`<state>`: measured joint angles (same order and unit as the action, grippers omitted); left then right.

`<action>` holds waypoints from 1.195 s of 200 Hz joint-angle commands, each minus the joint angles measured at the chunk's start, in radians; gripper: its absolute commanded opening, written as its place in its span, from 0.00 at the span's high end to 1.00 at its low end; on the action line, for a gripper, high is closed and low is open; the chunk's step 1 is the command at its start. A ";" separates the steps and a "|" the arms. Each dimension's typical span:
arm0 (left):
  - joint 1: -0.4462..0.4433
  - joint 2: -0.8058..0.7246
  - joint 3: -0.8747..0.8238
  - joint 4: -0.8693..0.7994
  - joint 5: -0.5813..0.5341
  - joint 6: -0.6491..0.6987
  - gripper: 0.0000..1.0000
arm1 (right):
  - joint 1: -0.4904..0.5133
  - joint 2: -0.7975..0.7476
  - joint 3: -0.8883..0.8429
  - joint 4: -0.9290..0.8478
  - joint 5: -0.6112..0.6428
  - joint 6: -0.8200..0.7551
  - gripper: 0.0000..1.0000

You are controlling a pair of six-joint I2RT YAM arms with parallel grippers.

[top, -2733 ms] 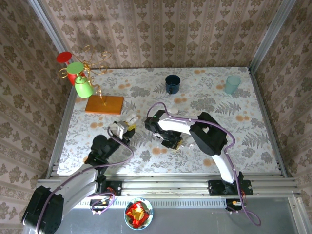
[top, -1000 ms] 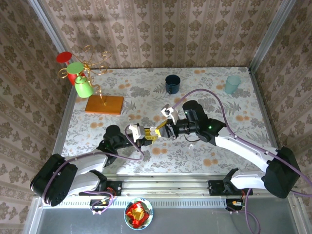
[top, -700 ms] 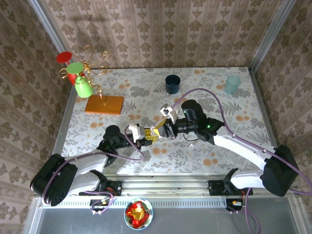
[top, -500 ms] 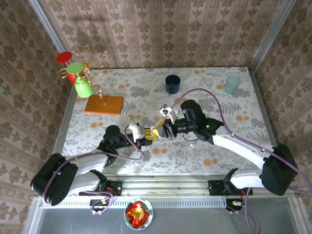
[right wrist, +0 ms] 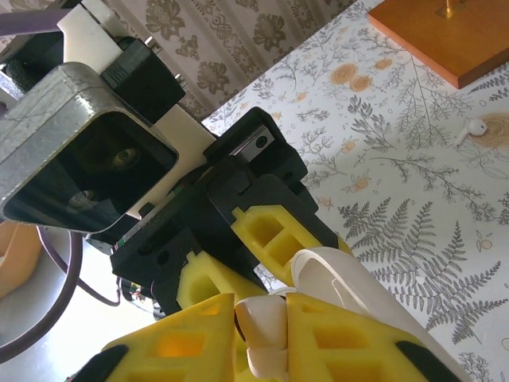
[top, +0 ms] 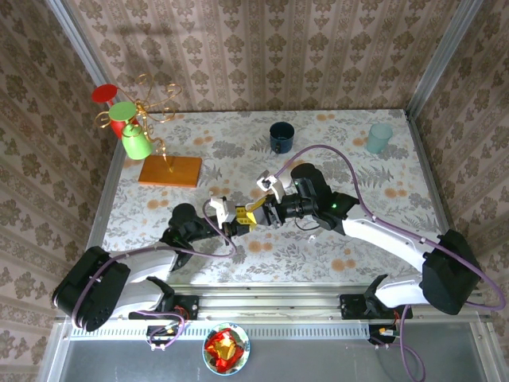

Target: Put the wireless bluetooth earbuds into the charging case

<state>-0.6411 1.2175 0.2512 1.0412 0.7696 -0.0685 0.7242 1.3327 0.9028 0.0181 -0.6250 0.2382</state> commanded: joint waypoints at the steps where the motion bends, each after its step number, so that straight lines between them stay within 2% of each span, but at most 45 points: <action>1: -0.006 -0.013 0.016 0.068 0.016 -0.021 1.00 | 0.004 -0.008 0.010 -0.050 0.063 -0.021 0.71; 42: -0.005 -0.004 0.015 0.059 0.010 -0.009 1.00 | 0.003 -0.058 0.021 -0.073 0.102 -0.036 0.58; 71: -0.003 0.005 0.016 0.059 0.011 -0.006 1.00 | 0.001 -0.103 0.008 -0.073 0.147 -0.051 0.54; 145: -0.002 0.028 0.024 0.071 0.011 -0.010 1.00 | 0.025 -0.045 0.056 -0.129 0.172 -0.076 0.53; 208: 0.001 0.022 0.022 0.070 0.008 -0.011 1.00 | 0.026 -0.005 0.086 -0.208 0.228 -0.097 0.61; 239: 0.007 0.022 0.022 0.067 0.002 -0.013 1.00 | 0.030 -0.004 0.103 -0.256 0.236 -0.118 0.62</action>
<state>-0.6399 1.2446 0.2512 1.0515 0.7551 -0.0727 0.7471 1.3132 0.9726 -0.1570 -0.4335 0.1539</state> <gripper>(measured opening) 0.178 0.386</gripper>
